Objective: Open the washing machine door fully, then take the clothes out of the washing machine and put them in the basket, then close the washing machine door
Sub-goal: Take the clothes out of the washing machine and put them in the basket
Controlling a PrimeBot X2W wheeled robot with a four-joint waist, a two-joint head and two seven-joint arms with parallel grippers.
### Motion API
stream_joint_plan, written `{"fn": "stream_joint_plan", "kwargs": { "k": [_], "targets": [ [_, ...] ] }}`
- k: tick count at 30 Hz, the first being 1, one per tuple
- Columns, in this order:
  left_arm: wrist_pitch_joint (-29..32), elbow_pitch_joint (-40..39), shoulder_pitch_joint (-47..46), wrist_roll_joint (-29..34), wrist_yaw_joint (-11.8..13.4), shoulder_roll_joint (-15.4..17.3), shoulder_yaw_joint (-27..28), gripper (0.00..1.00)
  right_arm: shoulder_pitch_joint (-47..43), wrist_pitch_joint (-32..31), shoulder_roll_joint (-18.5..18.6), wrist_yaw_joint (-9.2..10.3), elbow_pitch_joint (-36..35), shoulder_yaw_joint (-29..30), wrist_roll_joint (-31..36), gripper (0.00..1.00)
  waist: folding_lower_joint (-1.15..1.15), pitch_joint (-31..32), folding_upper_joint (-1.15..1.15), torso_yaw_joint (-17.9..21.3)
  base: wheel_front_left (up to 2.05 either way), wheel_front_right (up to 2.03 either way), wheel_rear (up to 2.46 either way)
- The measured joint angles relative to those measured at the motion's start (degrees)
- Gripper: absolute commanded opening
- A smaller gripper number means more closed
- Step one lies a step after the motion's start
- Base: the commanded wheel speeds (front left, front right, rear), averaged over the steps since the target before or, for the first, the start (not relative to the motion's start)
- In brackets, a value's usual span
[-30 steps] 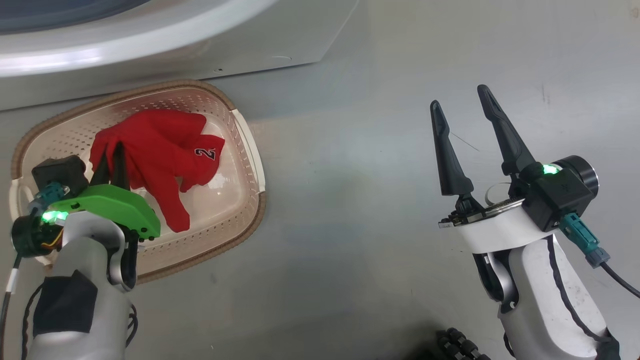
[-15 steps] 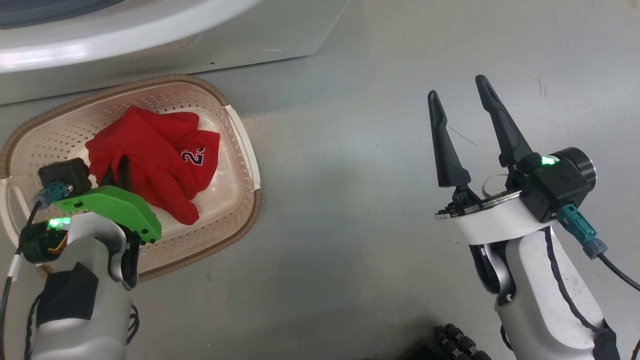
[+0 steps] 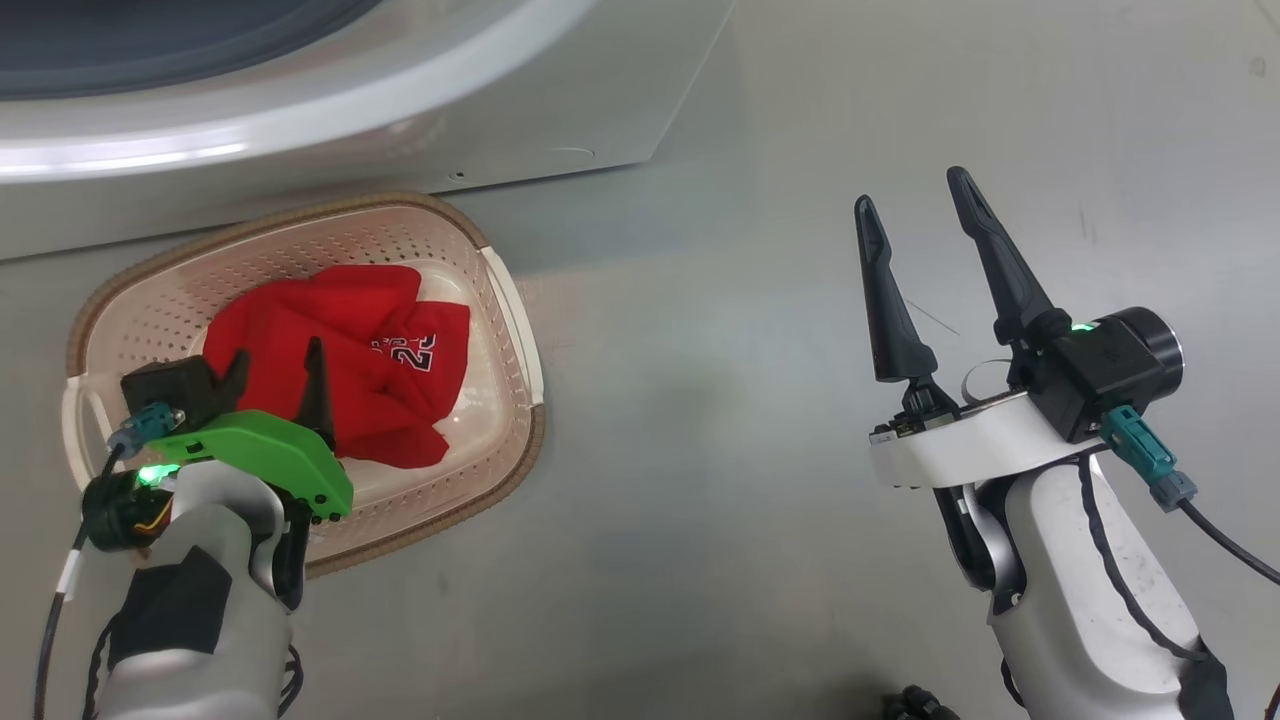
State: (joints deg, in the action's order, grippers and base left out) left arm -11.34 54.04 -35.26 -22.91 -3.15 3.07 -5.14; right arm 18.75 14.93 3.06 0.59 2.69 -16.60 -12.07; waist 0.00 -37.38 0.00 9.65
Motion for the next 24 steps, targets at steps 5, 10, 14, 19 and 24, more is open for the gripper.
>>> {"fn": "stream_joint_plan", "kwargs": {
  "k": [5, 10, 14, 19, 24],
  "targets": [
    [-1.8, 1.1, 0.2, 0.5, -0.7, -0.2, -0.6, 1.00, -0.1, 0.0, 0.0, 0.00, 1.3, 0.1, 0.0, 1.00, 0.00, 2.7, 0.00, -0.6, 0.00, 0.00, 0.00],
    [-2.9, 1.0, 1.6, 0.8, -0.9, -0.5, -1.0, 1.00, -1.2, 0.0, 0.0, 0.00, 2.7, 0.5, 0.0, 1.00, 0.00, 5.8, 0.00, -1.2, 0.00, 0.00, 0.00],
    [-2.9, -0.5, 3.1, 1.2, -1.3, -0.8, -2.1, 1.00, -3.2, 0.0, 0.0, 0.01, 3.6, 1.7, 0.2, 1.00, 0.00, 8.4, 0.00, -1.9, 0.00, 0.00, 0.00],
    [-3.1, -5.0, 4.3, 1.3, -1.8, -1.1, -2.4, 1.00, -5.6, 0.0, 0.0, 0.00, 4.6, 2.5, 0.5, 1.00, 0.00, 11.7, 0.00, -3.1, 0.00, 0.00, 0.00],
    [-3.1, -13.4, 5.7, 2.6, -1.8, -1.1, -1.4, 1.00, -7.4, 0.0, 0.0, -0.02, 5.2, 3.4, 0.6, 1.00, 0.00, 15.1, 0.00, -4.5, 0.00, 0.00, 0.00]
  ]
}}
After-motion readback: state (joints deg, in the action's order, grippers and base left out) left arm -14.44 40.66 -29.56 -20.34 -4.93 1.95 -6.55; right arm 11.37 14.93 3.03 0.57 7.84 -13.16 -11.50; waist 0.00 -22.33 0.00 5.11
